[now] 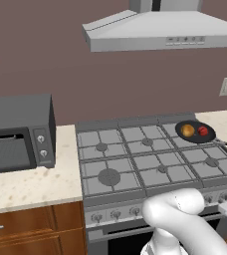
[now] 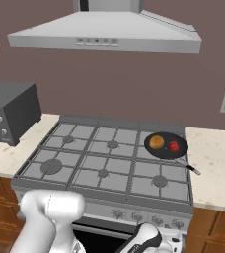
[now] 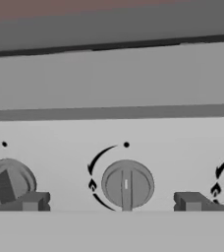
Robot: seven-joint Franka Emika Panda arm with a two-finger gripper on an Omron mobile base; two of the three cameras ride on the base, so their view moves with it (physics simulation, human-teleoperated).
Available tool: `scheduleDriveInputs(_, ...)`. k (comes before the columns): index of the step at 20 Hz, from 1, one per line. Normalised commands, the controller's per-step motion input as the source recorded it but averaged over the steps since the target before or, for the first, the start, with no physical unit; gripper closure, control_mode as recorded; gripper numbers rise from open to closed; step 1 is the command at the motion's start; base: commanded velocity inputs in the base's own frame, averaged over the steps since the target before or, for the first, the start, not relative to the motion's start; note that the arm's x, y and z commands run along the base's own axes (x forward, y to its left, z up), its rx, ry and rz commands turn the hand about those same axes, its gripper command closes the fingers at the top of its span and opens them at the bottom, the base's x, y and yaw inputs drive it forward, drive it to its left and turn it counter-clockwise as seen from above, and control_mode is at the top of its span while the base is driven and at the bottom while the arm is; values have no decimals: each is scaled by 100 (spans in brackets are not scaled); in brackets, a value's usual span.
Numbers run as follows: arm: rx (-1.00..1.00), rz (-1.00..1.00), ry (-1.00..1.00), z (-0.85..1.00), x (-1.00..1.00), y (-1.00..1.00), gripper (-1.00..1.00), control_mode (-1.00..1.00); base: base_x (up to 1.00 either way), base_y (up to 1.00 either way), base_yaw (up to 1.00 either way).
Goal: Put the bell pepper and potato in the pan. Then turn on the rear right burner and set the heat to medium.
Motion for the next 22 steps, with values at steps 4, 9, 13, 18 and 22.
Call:
scheduleDriveInputs(4,0,0,0,0,7,-13,-100,-100,0,0,0)
scheduleDriveInputs(9,0,0,0,0,4,-8,-100,-100,0,0,0)
scheduleDriveInputs(13,0,0,0,-1,3,0,-100,-100,0,0,0)
scheduleDriveInputs(18,0,0,0,-8,14,0,-100,-100,0,0,0)
scheduleDriveInputs(22,0,0,0,-1,25,0,-100,-100,0,0,0)
